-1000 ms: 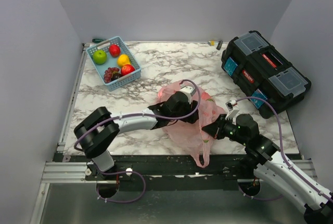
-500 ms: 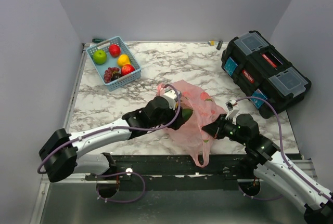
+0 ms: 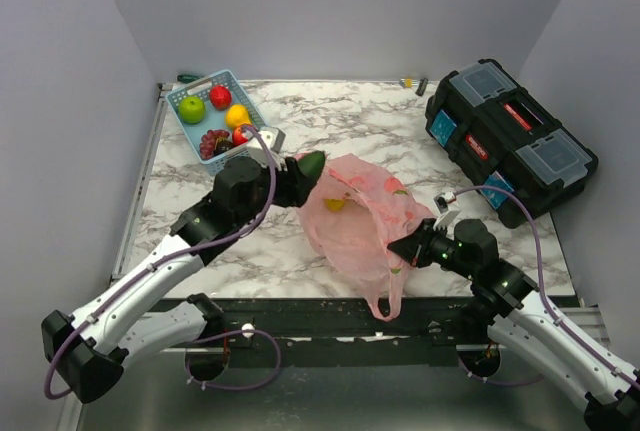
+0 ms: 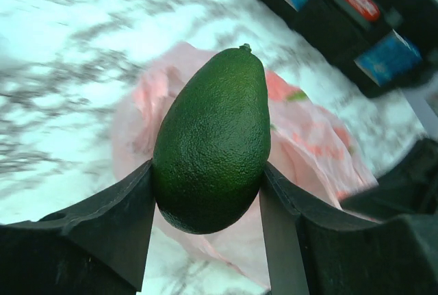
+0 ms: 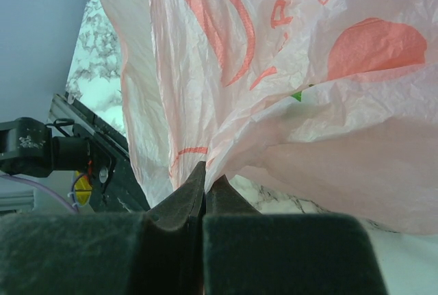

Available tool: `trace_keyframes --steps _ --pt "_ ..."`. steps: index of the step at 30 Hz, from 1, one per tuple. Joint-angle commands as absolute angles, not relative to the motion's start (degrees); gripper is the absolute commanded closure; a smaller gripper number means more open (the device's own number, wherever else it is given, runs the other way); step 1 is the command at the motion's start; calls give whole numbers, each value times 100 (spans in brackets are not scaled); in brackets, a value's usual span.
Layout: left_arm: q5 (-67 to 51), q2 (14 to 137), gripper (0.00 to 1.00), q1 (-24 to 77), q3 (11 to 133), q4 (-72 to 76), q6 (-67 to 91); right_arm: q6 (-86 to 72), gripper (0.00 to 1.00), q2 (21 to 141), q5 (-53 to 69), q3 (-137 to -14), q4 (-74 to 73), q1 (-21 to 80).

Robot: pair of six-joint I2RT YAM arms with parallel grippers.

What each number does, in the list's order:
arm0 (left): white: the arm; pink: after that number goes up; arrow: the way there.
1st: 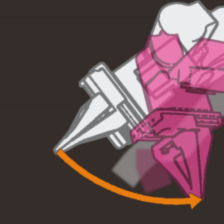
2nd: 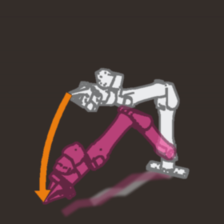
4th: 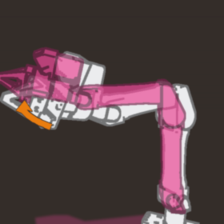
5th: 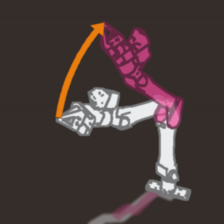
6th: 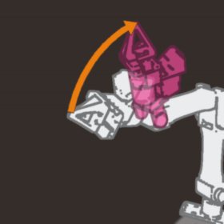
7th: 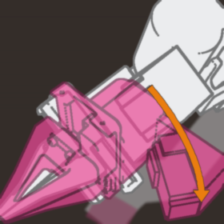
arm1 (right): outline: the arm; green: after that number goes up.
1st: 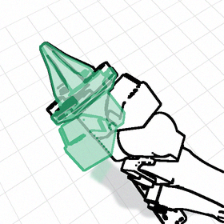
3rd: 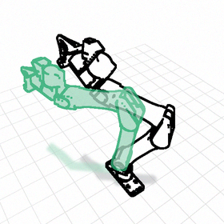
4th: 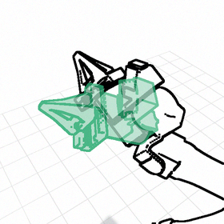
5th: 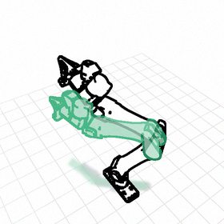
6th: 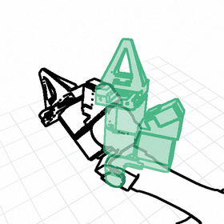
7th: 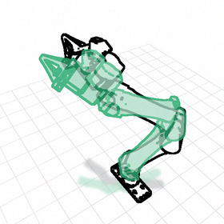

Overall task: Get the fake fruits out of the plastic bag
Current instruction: Take out the fake fruit from the plastic bag, then place the fake fruit in the bin.

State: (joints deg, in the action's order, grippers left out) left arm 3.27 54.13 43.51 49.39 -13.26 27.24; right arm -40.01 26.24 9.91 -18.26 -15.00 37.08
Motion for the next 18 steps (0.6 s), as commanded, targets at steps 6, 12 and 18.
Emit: trace_keyframes --steps 6,12,18 --pt "234 5982 100 1938 5944 -1635 3805 -3885 99 2539 1046 -1846 -1397 3727" --pt "-1134 7111 100 437 6208 -1412 5618 -3859 99 2529 1154 -1837 -1380 3727" --pt "-914 8622 100 -308 7006 -1453 6217 -3845 99 2475 1210 -1802 -1330 3722"
